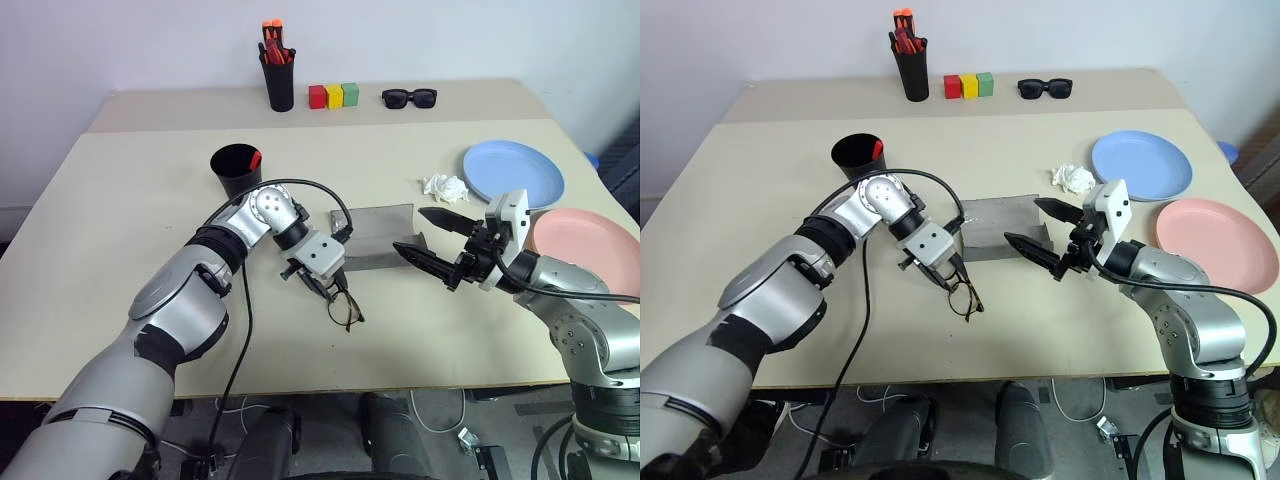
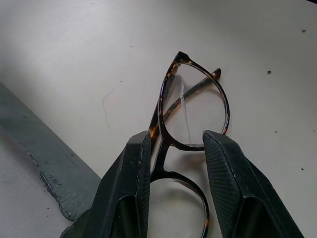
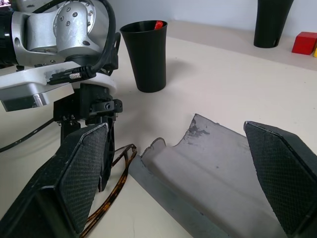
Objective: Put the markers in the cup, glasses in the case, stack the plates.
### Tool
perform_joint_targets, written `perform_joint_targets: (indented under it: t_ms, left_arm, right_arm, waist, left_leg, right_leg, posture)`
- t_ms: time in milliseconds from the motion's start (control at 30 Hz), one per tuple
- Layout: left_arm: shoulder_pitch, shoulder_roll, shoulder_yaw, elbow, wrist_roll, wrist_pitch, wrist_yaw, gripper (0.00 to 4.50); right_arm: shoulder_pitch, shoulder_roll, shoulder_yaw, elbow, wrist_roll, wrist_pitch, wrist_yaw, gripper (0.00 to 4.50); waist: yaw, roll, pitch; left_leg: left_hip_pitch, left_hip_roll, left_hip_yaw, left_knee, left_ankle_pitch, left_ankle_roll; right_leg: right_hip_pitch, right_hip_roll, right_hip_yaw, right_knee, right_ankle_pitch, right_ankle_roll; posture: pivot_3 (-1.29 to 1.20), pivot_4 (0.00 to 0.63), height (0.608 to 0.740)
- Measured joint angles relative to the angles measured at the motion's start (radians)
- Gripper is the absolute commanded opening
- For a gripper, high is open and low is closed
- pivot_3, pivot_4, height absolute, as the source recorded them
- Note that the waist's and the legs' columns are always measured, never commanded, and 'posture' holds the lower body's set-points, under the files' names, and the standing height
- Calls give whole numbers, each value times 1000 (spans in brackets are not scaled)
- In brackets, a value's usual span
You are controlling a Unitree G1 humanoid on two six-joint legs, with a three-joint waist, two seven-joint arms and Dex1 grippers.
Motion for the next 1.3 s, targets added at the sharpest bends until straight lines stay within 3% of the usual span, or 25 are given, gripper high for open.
perform_joint_targets:
  t_ms: [200,367,833,967,1100,1300]
  left_arm:
    - [-19,1,3,18,32,-12,0,1693]
    - [-32,0,32,35,44,-5,0,48]
    - [-30,32,-13,-33,8,70,0,48]
    - [-31,49,-50,-45,-9,101,0,1325]
    - [-31,42,-13,-25,4,23,0,3379]
    - [-46,14,57,40,83,-96,0,3379]
  right_arm:
    - [-5,1,11,0,-9,-3,-1,4500]
    - [-5,4,23,1,-11,-15,-1,4500]
    - [-5,4,23,4,-19,-37,4,4500]
    - [-5,4,24,4,-19,-38,6,4500]
    - [-5,5,25,5,-19,-39,7,4500]
    - [-5,8,30,12,-20,-42,7,4500]
  waist:
    - [0,0,0]
    - [0,0,0]
    - [-1,0,0]
    - [-1,0,0]
    - [1,0,0]
    - [1,0,0]
  left_leg:
    - [-1,0,0,2,-1,1]
    - [-2,0,0,5,-2,4]
    - [-2,0,0,6,-3,5]
    - [-2,0,0,7,-3,5]
    - [-2,0,0,7,-3,5]
    - [-2,-1,0,7,-3,5]
  right_leg:
    - [0,0,0,0,0,0]
    - [0,0,0,1,0,0]
    - [1,0,0,1,0,1]
    - [1,0,0,1,0,1]
    - [1,0,0,1,0,1]
    - [1,0,0,1,0,1]
  posture:
    - [0,150,740]
    - [0,150,740]
    - [0,150,740]
    - [0,150,740]
    - [0,150,740]
    - [0,150,740]
